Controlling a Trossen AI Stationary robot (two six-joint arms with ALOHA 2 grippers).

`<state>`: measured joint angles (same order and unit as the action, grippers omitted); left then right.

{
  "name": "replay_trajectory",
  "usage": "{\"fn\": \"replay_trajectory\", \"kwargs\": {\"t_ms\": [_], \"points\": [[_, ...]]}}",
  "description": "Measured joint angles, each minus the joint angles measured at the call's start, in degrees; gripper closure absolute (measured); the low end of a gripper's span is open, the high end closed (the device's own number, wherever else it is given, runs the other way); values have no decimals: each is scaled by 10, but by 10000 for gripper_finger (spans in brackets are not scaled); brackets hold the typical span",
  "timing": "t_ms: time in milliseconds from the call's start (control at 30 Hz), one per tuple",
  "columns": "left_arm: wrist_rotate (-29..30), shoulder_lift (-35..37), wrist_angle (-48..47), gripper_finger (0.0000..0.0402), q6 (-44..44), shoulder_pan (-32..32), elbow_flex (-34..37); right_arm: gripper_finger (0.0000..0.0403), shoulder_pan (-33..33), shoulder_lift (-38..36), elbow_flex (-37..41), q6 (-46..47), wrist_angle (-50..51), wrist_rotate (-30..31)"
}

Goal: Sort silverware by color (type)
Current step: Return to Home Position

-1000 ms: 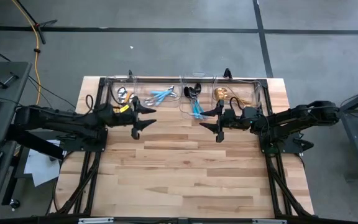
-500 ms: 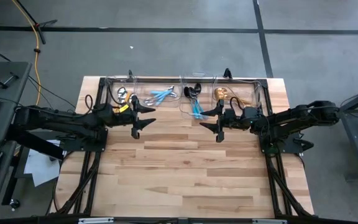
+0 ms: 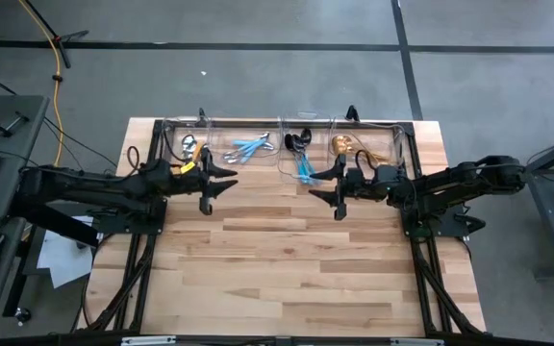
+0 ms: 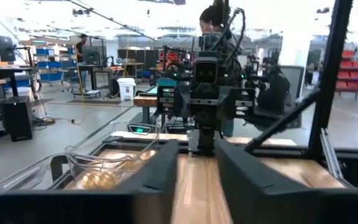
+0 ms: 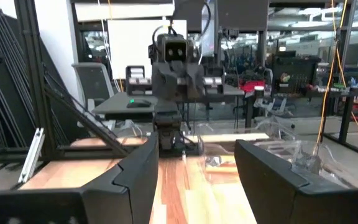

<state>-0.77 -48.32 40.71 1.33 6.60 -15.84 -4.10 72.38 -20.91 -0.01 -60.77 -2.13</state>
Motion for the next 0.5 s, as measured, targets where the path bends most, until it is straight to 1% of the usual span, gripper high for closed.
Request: {"fn": "replay_trajectory", "kwargs": {"t_ms": [100, 133, 167, 233, 300, 500], "points": [[0, 54, -55, 371, -15, -5, 0, 206, 0, 0, 0, 0, 15, 0], [0, 73, -79, 386, -14, -5, 0, 206, 0, 0, 0, 0, 18, 0], [0, 93, -107, 392, -14, -5, 0, 206, 0, 0, 0, 0, 18, 0], [0, 135, -160, 390, -15, -5, 0, 206, 0, 0, 0, 0, 18, 0], [0, 170, -194, 397, -16, -5, 3, 206, 0, 0, 0, 0, 15, 0], [-2, 244, -187, 401, -29, -13, 51, 206, 0, 0, 0, 0, 14, 0]]}}
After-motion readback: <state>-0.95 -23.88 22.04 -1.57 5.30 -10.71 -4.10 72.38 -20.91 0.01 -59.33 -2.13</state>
